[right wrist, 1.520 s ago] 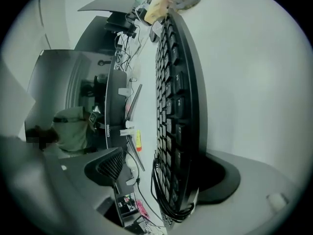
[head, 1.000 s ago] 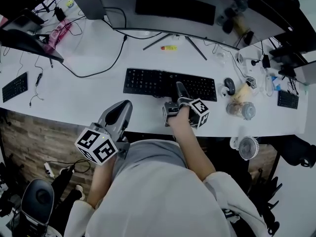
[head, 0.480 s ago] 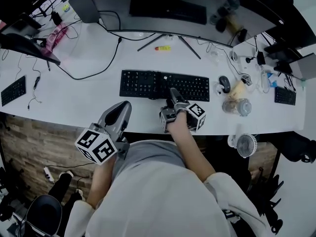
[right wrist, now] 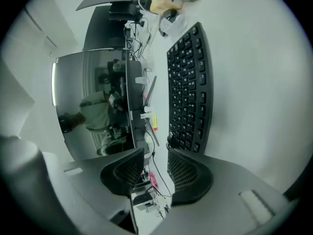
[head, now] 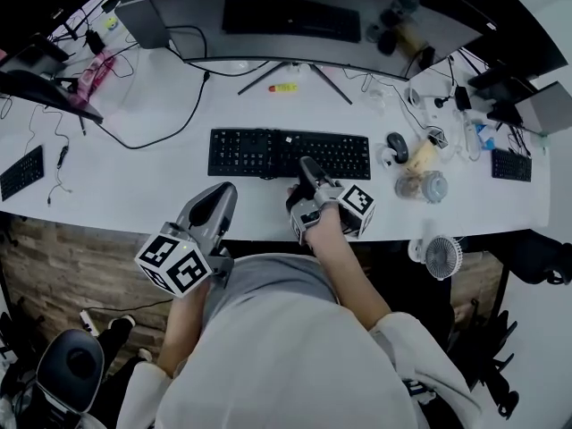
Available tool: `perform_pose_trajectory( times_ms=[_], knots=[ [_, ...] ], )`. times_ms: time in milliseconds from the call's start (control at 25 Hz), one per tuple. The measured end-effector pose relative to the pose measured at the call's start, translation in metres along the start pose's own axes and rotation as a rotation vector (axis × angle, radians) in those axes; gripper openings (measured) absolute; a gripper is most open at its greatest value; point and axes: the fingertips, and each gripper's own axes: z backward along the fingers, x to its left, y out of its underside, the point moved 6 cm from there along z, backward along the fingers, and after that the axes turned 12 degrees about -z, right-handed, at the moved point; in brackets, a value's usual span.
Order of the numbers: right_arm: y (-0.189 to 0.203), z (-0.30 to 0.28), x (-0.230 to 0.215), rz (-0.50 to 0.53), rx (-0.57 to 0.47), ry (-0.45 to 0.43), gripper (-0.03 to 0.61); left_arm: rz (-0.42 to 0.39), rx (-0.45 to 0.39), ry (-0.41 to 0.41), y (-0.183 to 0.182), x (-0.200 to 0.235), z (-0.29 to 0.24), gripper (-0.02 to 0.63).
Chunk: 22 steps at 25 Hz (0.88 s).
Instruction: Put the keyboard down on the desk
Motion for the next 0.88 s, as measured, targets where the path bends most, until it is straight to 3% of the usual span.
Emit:
perform_pose_trajectory(
  times_ms=[360, 520, 720, 880],
  knots=[
    [0.002, 0.025, 0.037, 0.239, 0.058, -0.091, 0.102, -0.005, -0.005, -0.005, 0.004, -0.010, 0.000, 0.000],
    [0.005, 0.039, 0.052, 0.433, 0.063, -0.080, 0.094, -0.009, -0.004, 0.002, 0.006, -0.013, -0.001, 0.000],
    [0.017, 0.050, 0.075, 0.655, 0.084, -0.172, 0.087, -0.028, -0.002, 0.002, 0.009, -0.016, 0.000, 0.000],
    [0.024, 0.060, 0.087, 0.832, 0.077, -0.174, 0.084, -0.043, 0.004, -0.005, 0.011, -0.017, 0.001, 0.000]
  ],
)
